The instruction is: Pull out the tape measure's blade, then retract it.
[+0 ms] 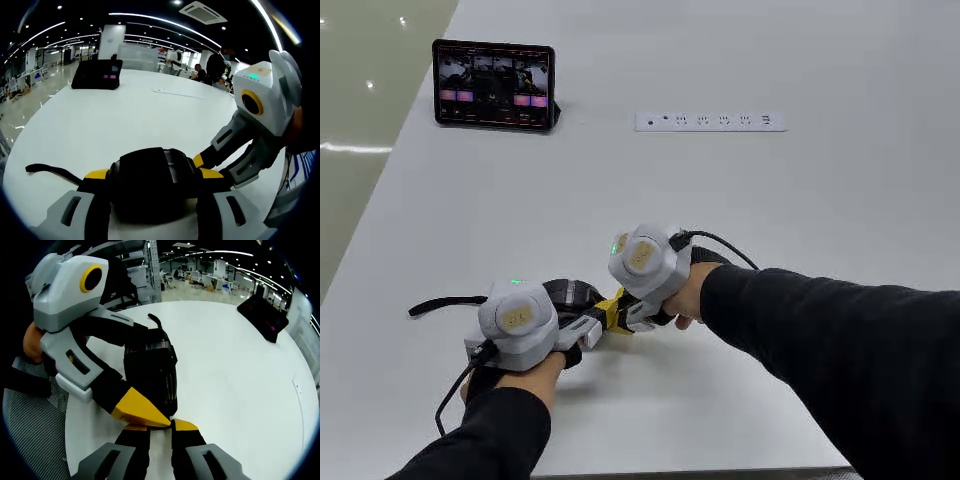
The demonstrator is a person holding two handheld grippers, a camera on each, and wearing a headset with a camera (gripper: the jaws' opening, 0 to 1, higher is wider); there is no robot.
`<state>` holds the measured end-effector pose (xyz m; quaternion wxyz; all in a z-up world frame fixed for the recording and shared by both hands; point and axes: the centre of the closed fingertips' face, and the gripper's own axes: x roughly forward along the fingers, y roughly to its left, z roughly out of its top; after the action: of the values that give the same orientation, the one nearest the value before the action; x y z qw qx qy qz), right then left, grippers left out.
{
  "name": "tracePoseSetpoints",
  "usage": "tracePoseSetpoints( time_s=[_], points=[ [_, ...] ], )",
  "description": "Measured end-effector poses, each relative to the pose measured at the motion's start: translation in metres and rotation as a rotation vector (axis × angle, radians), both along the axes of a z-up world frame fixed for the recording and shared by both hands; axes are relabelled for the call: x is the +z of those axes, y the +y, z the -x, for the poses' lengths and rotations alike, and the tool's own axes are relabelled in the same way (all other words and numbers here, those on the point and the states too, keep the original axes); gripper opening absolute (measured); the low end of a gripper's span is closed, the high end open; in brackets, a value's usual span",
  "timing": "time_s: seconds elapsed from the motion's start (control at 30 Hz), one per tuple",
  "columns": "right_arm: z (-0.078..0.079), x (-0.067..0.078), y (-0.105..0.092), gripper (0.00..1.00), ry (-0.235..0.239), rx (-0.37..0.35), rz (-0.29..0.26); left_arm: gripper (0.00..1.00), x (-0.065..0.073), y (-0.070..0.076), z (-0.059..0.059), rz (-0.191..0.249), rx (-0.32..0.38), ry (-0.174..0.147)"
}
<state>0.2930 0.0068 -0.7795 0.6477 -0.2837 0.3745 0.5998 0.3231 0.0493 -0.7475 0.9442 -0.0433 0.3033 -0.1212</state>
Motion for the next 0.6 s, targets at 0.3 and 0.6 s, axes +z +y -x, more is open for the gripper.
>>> tracePoseSetpoints(
  time_s=[0.3,0.6],
  points=[
    [-0.002,0.01,-0.006,0.17,-0.026,-0.002,-0.011,0.72,0.001,0.005,0.002,0.024,0.006,0.033],
    [0.002,0.016,-0.019,0.22,-0.028,-0.044,-0.032,0.86,0.007,0.008,0.007,0.027,-0.043,0.013]
  ],
)
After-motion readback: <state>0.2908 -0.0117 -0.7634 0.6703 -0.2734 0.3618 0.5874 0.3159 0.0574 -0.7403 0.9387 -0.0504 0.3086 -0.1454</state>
